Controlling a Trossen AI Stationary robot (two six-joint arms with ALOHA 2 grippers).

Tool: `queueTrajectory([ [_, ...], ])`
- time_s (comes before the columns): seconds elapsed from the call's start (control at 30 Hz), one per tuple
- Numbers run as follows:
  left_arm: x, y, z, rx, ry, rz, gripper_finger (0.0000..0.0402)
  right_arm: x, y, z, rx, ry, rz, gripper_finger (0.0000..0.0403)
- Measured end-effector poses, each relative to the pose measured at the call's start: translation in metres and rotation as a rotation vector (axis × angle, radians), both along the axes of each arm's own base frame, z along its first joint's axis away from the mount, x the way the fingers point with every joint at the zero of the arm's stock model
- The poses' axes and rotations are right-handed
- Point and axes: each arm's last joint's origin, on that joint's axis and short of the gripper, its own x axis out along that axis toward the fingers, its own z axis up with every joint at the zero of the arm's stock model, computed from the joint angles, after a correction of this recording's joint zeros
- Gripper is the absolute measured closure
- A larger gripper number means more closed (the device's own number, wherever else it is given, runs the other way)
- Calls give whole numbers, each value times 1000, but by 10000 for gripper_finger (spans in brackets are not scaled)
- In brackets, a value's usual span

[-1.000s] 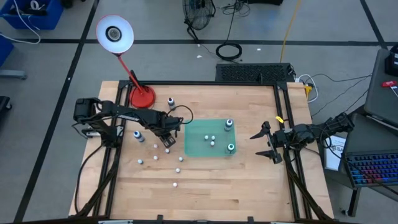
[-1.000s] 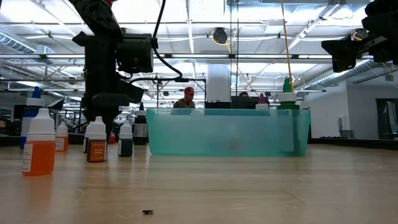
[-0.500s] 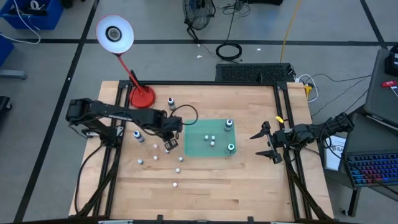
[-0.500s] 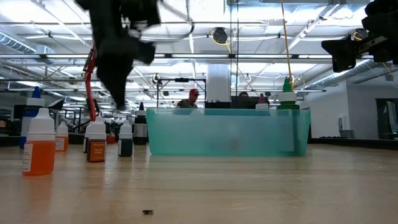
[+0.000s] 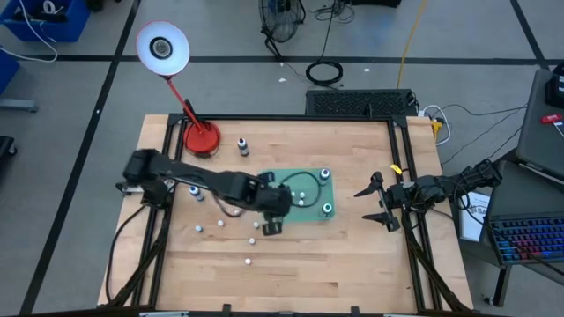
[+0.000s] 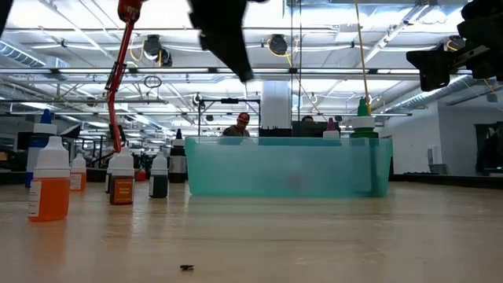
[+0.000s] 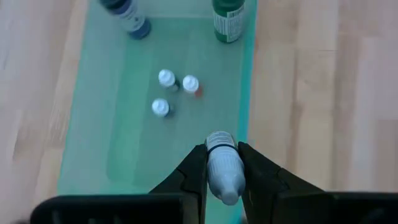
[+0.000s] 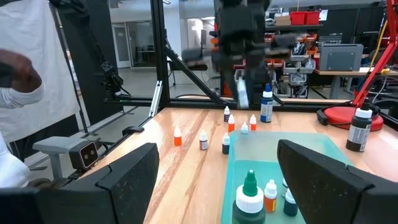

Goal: Pick & Place food coloring
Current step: Put the small green food coloring bottle into the blue bin

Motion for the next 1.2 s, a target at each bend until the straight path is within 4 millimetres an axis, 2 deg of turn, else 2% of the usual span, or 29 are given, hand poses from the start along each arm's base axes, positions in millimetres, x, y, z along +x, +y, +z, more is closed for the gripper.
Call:
queueTrajectory([
  [0.2, 34, 8, -41, 46, 94, -26, 335, 0, 0, 0, 0, -1, 0, 88],
  [0.3, 41, 20, -61, 29, 151, -18, 335, 0, 0, 0, 0, -1, 0, 88],
  [0.53, 51, 41, -88, 9, 205, 39, 335, 0, 0, 0, 0, -1, 0, 88],
  [0.7, 55, 48, -102, -1, 226, 57, 335, 0, 0, 0, 0, -1, 0, 89],
  [0.9, 61, 46, -118, -50, 231, 29, 335, 0, 0, 0, 0, -1, 0, 88],
  [1.0, 62, 46, -120, -65, 228, 39, 335, 0, 0, 0, 0, -1, 0, 89],
  [1.07, 62, 46, -120, -69, 224, 51, 316, 0, 0, 0, 0, -1, 0, 89],
  [1.2, 62, 46, -114, -77, 201, 63, 245, 0, 0, 0, 0, -1, 0, 88],
])
